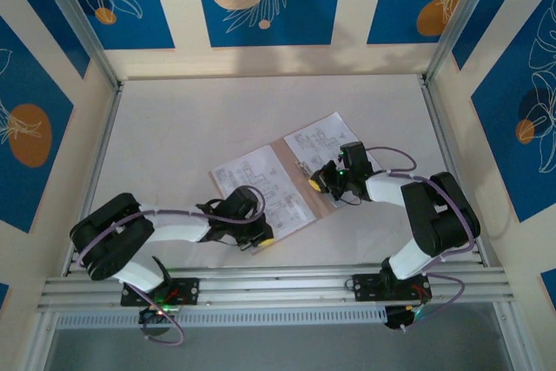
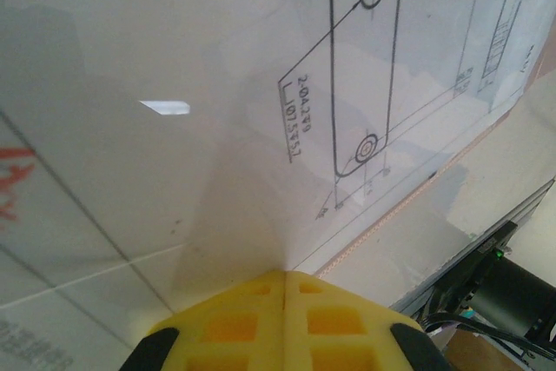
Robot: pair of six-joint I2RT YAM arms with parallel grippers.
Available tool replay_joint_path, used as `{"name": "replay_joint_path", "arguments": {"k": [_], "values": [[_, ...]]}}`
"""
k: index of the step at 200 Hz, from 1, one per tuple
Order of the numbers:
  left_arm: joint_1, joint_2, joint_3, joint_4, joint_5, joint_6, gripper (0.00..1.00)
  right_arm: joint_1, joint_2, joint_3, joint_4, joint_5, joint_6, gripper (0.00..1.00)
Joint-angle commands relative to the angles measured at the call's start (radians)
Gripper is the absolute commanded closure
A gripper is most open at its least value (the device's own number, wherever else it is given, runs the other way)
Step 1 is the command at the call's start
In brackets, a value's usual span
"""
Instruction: Put the files into the folder
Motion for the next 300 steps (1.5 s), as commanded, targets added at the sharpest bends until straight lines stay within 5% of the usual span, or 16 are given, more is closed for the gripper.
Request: {"name": "replay_joint_path", "arguments": {"k": [1,300], "values": [[0.003,-0.003,-0.05,-0.132,0.015,-0.014,1.0,-0.027,0.044,-0.032,-0.111,0.145,0.006,1.0],[0.003,-0.011,-0.058,-0.14,-0.014,-0.031,1.0,-0.035,0.219,0.165,-0.485,0.238,0.037,1.0]]}}
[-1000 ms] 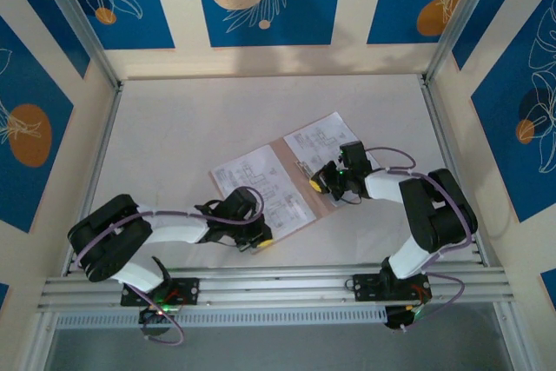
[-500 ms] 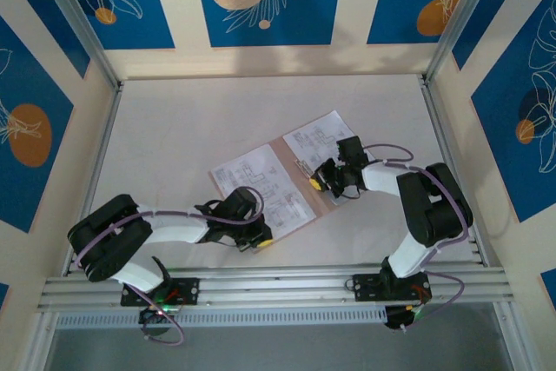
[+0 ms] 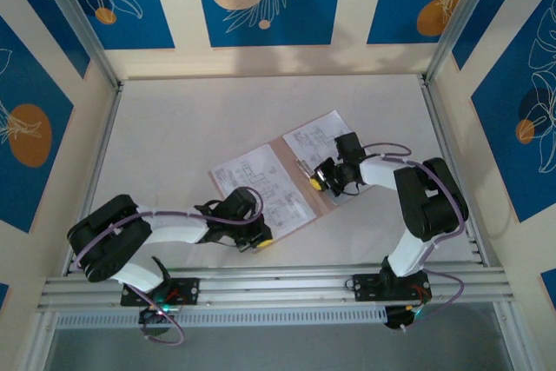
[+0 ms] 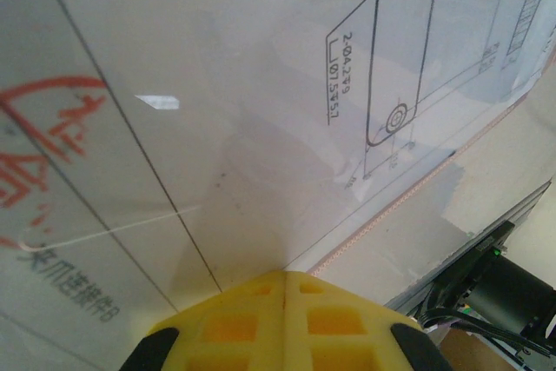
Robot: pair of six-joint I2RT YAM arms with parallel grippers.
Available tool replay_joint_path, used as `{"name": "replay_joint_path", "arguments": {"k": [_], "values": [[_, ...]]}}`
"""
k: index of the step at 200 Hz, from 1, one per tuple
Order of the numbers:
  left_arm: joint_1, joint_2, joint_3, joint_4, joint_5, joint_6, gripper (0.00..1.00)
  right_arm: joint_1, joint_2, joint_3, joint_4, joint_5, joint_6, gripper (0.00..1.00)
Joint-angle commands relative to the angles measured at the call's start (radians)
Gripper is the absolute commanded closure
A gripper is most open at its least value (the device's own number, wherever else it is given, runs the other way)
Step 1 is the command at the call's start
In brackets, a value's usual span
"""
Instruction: Put the files into the folder
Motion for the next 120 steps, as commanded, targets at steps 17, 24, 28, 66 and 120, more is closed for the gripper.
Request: {"name": "replay_joint_path", "arguments": {"k": [17,24,28,66,120], "values": [[0.003,0.002,-0.043,-0.138,-0.018,-0.004,1.0,-0.014,0.105,-0.019,-0.203,0.204,0.042,1.0],[0.003,0.0,-0.043,-0.139,-0.018,-0.005,1.0,-0.011,0.111,-0.014,-0.215,0.206,0.045,1.0],[0.003,0.0,-0.043,-0.139,-0.018,-0.004,1.0,-0.007,0.115,-0.009,-0.222,0.206,0.046,1.0],[0.003,-0.003,-0.038,-0.139,-0.025,-0.005,1.0,0.005,0.16,0.037,-0.285,0.199,0.047,1.0],[0.003,-0.013,-0.038,-0.143,-0.035,-0.005,1.0,0.037,0.116,0.102,-0.323,0.187,0.023,1.0]]}}
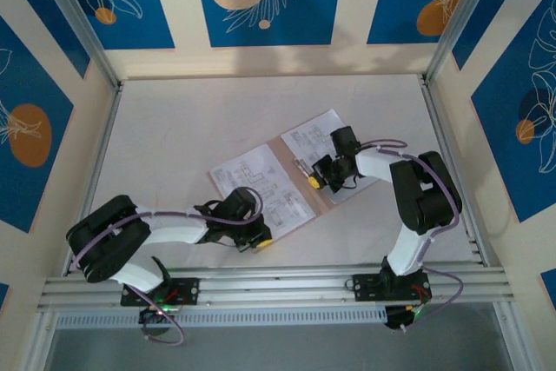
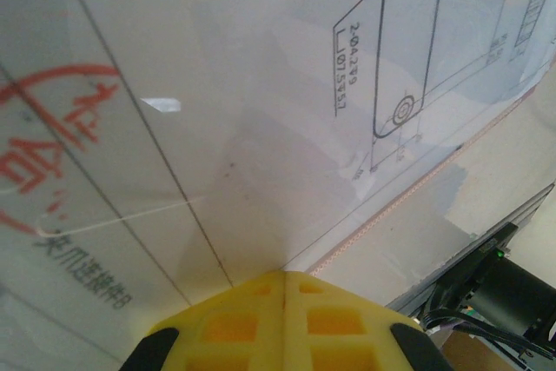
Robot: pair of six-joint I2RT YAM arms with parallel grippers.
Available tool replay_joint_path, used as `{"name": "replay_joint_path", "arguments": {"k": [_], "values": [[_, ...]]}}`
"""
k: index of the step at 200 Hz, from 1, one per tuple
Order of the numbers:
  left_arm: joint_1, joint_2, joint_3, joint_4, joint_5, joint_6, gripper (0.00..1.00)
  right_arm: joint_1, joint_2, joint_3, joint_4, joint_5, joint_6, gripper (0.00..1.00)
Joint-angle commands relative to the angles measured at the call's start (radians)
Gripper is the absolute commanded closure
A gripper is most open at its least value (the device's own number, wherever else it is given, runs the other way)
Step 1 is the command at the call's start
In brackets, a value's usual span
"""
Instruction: Put the files into the folder
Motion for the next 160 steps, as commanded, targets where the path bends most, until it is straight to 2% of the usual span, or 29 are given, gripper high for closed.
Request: {"name": "replay_joint_path", "arguments": {"k": [1,43,51,75,86,160], "values": [[0.003,-0.001,-0.036,-0.127,-0.028,-0.004,1.0,0.018,0.055,-0.013,-0.173,0.176,0.003,1.0],[0.003,0.007,-0.026,-0.129,-0.033,0.001,1.0,0.038,-0.009,0.054,-0.228,0.155,0.006,1.0],[0.003,0.007,-0.022,-0.133,-0.034,0.003,1.0,0.037,-0.02,0.059,-0.239,0.156,0.009,0.96],[0.003,0.008,-0.016,-0.14,-0.041,0.007,1.0,0.036,-0.046,0.07,-0.258,0.159,0.01,0.74],[0.003,0.008,-0.014,-0.14,-0.041,0.008,1.0,0.031,-0.05,0.078,-0.263,0.157,0.006,0.68],[0.007,-0.011,0.006,-0.189,-0.063,0.025,1.0,0.014,-0.145,0.105,-0.226,0.156,-0.05,0.58]]}}
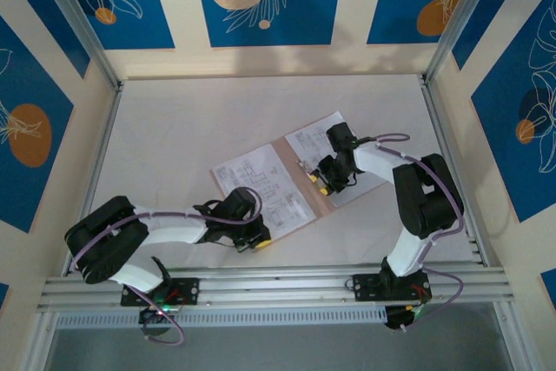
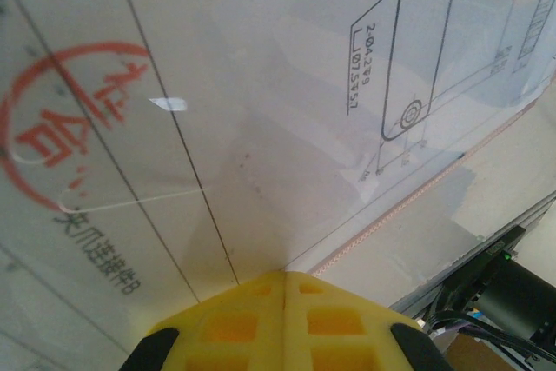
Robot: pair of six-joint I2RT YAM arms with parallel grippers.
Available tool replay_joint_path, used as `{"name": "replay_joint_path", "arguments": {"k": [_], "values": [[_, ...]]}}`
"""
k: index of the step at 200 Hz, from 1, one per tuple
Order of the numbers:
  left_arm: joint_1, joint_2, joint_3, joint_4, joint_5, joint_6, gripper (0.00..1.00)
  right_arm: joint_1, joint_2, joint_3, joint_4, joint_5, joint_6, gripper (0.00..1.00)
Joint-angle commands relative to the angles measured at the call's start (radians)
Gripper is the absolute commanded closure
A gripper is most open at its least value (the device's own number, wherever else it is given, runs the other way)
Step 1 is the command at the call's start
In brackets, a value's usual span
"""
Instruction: Put the files into the folder
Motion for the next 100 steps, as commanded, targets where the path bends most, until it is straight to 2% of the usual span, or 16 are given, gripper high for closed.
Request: {"name": "replay_joint_path", "arguments": {"k": [1,25,65,100], "values": [[0.008,-0.006,-0.007,-0.15,-0.053,0.021,1.0,-0.006,-0.074,0.02,0.001,0.017,-0.039,0.58],[0.024,-0.024,0.002,-0.187,-0.063,0.039,1.0,-0.015,-0.122,-0.01,0.037,0.022,-0.08,0.56],[0.087,-0.056,0.021,-0.288,-0.066,0.111,1.0,-0.044,-0.167,-0.049,0.047,-0.006,-0.155,0.68],[0.2,-0.097,0.043,-0.405,-0.072,0.206,1.0,-0.042,-0.194,-0.077,0.033,-0.034,-0.213,0.74]]}}
